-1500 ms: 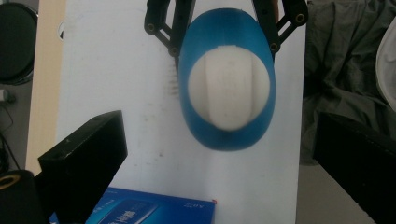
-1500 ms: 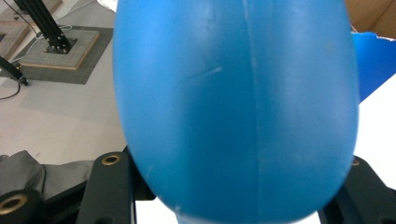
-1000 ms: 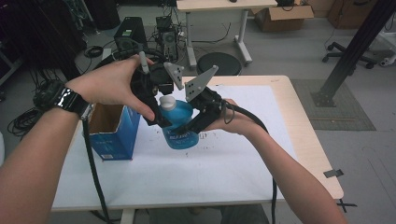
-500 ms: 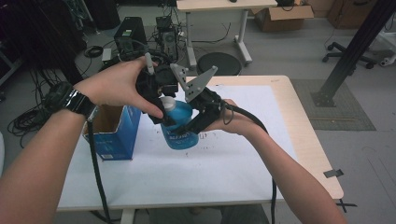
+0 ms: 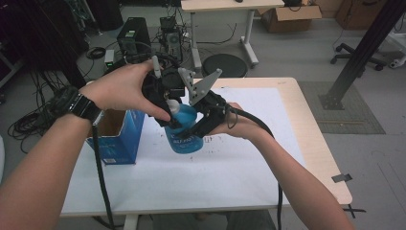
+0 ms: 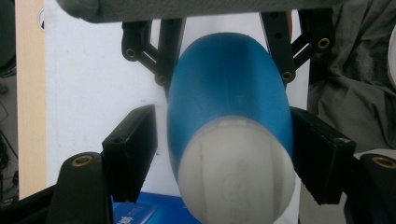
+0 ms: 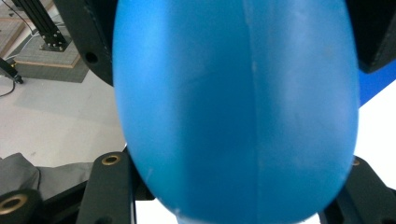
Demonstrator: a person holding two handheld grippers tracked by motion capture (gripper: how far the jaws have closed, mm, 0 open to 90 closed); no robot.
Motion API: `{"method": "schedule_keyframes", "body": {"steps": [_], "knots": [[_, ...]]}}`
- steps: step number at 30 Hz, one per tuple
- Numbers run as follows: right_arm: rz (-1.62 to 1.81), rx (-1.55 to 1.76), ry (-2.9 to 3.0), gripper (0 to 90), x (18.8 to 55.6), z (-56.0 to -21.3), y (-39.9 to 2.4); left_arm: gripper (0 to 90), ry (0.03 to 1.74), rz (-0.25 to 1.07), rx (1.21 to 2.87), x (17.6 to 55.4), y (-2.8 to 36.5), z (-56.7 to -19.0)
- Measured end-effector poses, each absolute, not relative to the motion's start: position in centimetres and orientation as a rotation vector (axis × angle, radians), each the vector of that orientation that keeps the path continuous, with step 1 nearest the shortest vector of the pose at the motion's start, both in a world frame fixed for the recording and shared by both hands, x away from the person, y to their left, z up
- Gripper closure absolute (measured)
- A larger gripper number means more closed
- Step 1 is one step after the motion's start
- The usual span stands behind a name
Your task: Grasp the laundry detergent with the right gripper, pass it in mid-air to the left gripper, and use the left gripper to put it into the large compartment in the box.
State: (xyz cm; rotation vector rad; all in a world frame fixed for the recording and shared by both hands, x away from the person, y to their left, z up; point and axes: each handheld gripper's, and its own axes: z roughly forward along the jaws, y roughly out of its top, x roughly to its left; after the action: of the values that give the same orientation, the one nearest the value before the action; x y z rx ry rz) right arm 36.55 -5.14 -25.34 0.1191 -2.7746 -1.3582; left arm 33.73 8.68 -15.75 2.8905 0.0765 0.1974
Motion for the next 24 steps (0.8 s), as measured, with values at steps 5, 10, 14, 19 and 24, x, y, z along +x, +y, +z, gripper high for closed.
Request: {"method": "schedule_keyframes", "body": {"steps": [5,10,14,19,24], "knots": [[-1.373,0.115,-2.767,42.8,36.61,-25.32,-5.24,31.9,0.084,0.199,2.888,33.77,8.62,-15.82],[-1.372,0.11,-2.77,42.8,36.65,-25.31,-5.36,34.7,0.079,0.191,2.893,33.79,8.47,-15.83],[-1.373,0.103,-2.771,42.8,36.66,-25.32,-5.43,37.1,0.078,0.189,2.898,33.8,8.4,-15.89],[-1.374,0.097,-2.772,42.8,36.67,-25.33,-5.49,37.4,0.088,0.191,2.898,33.79,8.38,-15.85],[-1.374,0.094,-2.768,42.8,36.69,-25.36,-5.45,37.7,0.099,0.187,2.902,33.83,8.37,-15.82]]}}
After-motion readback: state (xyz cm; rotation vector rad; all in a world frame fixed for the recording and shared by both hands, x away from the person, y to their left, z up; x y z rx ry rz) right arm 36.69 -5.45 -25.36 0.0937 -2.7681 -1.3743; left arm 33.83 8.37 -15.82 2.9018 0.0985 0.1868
